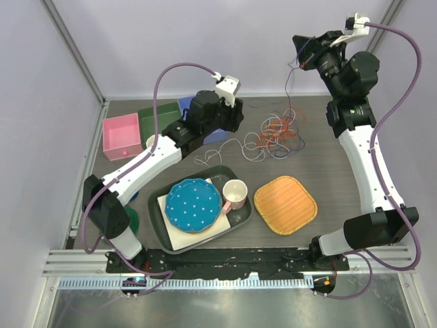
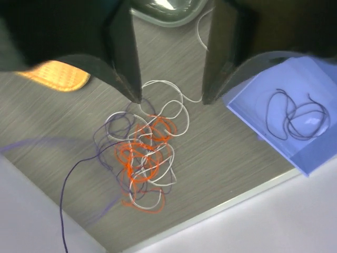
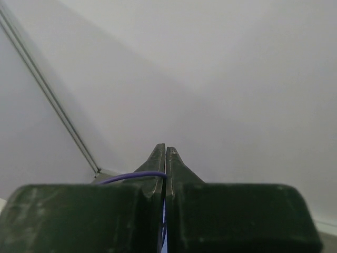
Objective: Untangle the cables
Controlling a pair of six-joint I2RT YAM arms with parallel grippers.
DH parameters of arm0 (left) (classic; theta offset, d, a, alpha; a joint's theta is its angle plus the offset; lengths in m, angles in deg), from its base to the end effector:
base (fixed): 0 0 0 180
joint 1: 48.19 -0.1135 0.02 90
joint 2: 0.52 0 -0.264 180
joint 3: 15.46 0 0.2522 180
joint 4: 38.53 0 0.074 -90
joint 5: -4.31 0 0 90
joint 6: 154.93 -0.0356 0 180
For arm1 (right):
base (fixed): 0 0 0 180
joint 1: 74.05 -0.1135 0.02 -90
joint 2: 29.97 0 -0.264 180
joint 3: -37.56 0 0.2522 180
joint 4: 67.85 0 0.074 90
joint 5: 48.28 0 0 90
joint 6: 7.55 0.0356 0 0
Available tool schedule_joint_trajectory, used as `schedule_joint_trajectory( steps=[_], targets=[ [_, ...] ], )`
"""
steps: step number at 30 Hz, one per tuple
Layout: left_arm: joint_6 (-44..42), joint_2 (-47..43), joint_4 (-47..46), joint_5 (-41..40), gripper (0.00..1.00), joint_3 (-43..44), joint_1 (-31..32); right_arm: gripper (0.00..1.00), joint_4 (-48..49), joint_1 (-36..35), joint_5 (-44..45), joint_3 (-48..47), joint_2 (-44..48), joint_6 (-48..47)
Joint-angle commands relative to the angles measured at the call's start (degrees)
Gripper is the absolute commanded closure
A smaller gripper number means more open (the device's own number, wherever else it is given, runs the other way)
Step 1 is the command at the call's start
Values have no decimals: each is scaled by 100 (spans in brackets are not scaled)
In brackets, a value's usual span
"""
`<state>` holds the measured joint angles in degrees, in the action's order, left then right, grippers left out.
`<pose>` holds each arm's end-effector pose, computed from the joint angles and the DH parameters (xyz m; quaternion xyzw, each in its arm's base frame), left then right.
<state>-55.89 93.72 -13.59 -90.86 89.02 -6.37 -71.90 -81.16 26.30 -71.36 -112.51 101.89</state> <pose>0.2954 -0.2600 0.3938 0.1968 0.7666 -0.2298 0.5664 0.3083 0.0480 0.5285 -0.0515 0.5605 0.2617 0.7840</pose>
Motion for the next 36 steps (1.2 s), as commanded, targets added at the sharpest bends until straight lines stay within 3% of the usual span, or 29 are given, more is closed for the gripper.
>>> schedule_joint_trajectory(
  steps=[1, 4, 11, 16, 20, 24, 33, 36],
  targets=[
    [-376, 191, -327, 656, 19, -168, -25, 99, -777, -27, 328, 102, 98, -203],
    [-473, 297, -336, 964, 1, -230, -16, 99, -883, -53, 408, 584, 212, -274],
    [-491, 630, -616, 2037, 0, -274, -16, 99, -1077, -343, 557, 1297, 449, -415],
    [185, 1447, -749, 2291, 0, 366, -16, 99, -841, -457, 724, 1737, 871, -161],
    [616, 2247, -634, 2775, 0, 1131, -16, 99, -1304, -457, 988, 1325, 924, 33],
    [1038, 2730, -1248, 3065, 0, 1176, 45, 99, -1630, -458, 1102, 982, 880, 165],
    [1513, 3048, -1672, 3601, 0, 1352, 159, 99, -1718, -466, 1418, 938, 933, 253],
    [1347, 2750, -2004, 3637, 0, 862, 203, 99, -1736, -466, 1489, 911, 889, 244]
  ],
)
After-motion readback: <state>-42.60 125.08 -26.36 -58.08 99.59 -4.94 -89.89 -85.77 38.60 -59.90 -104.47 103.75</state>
